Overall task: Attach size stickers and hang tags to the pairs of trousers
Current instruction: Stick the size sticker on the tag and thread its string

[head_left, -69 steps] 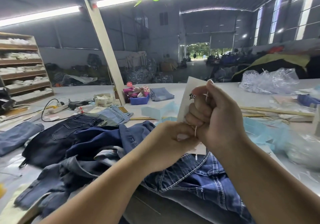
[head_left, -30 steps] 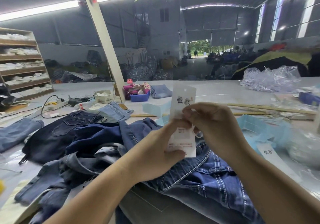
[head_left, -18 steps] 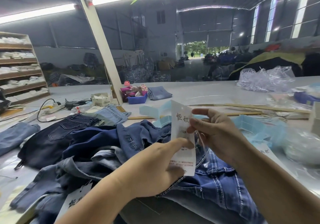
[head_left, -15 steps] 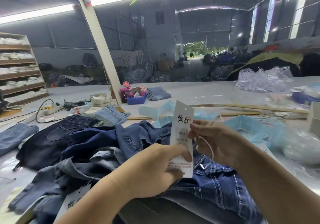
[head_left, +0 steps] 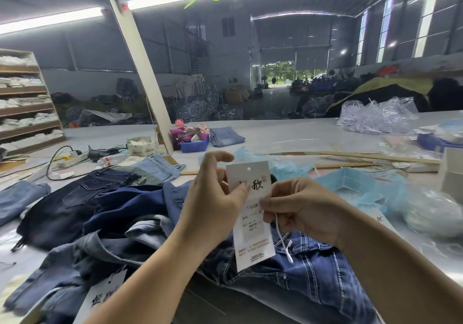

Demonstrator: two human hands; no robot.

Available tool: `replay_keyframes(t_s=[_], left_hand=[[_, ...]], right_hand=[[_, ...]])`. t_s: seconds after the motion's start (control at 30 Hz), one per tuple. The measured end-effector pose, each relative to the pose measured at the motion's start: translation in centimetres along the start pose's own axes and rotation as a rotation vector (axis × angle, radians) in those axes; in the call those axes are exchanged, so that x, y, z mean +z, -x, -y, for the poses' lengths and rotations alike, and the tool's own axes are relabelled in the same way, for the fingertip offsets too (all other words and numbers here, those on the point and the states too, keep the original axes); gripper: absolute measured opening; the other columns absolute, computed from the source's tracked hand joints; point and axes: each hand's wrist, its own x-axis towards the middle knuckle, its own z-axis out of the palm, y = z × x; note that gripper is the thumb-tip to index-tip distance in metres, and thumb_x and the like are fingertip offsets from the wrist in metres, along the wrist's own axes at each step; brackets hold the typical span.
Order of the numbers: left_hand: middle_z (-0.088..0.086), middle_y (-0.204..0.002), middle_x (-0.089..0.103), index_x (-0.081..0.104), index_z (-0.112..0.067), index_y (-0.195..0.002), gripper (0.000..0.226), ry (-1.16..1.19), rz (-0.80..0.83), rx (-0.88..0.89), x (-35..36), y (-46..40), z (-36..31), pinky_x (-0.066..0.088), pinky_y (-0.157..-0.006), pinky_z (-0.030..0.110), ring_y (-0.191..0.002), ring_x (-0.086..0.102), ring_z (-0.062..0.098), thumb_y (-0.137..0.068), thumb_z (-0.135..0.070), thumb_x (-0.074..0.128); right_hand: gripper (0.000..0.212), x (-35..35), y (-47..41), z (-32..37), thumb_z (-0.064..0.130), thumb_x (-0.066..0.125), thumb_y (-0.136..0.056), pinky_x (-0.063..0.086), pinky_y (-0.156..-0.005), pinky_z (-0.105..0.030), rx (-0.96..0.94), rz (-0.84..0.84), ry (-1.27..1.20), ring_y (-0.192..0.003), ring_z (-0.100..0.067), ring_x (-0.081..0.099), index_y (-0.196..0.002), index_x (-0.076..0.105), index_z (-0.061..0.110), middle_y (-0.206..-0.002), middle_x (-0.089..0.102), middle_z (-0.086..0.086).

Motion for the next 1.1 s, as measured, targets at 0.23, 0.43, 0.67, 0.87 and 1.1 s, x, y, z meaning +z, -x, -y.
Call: replay_keyframes(t_s=[0.23,0.43,0.67,0.87,1.1], left_hand=[[-0.004,-0.078,0.074,0.062,-0.032,-0.092,0.020,0.105,-0.014,-0.114,0.9,-0.4,0.0,0.057,-0.054,0.030,-0.069,0.071,0.014,-0.090,-0.012,0.060],[-0.010,-0.076,0.071,0.064,-0.034,-0.085,0.013,0.094,0.063,-0.047,2.1,0.1,-0.1,0.055,-0.054,0.024,-0.065,0.066,0.006,-0.085,-0.022,0.062],[-0.018,-0.082,0.071,0.068,-0.027,-0.085,0.014,0.073,0.080,-0.008,2.6,0.8,-0.3,0.053,-0.059,0.016,-0.074,0.067,0.001,-0.089,-0.014,0.066],[0.010,-0.087,0.074,0.075,-0.015,-0.092,0.017,0.432,0.207,-0.175,2.5,1.4,-0.5,0.058,-0.062,0.031,-0.079,0.071,0.024,-0.093,-0.013,0.058],[0.010,-0.087,0.072,0.067,-0.005,-0.099,0.014,0.637,0.297,-0.299,1.5,1.3,0.6,0.059,-0.064,0.032,-0.074,0.069,0.023,-0.086,0.000,0.065]], right_hand=[[0.025,0.0,1.5,1.8,0.015,0.075,-0.065,0.049,-0.042,-0.025,-0.411,-0.243,0.065,-0.046,-0.018,0.059,-0.082,0.063,0.001,-0.065,0.069,-0.018],[0.024,0.3,2.0,1.8,-0.009,0.070,-0.078,0.053,-0.048,-0.026,-0.487,-0.213,0.160,-0.054,-0.018,0.063,-0.071,0.074,0.013,-0.067,0.071,-0.013],[0.030,1.0,2.3,0.6,0.001,0.066,-0.087,0.046,-0.050,-0.030,-0.508,-0.297,0.454,-0.049,-0.012,0.055,-0.102,0.056,0.025,-0.067,0.066,-0.004],[0.030,1.7,2.8,-0.3,0.009,0.062,-0.089,0.036,-0.047,-0.012,-0.607,-0.412,0.750,-0.051,-0.002,0.049,-0.100,0.051,0.034,-0.069,0.059,0.011],[0.028,1.6,3.6,-1.3,0.019,0.063,-0.093,0.057,-0.063,-0.042,-0.538,-0.274,0.714,-0.066,-0.011,0.065,-0.104,0.050,0.041,-0.076,0.069,0.006]])
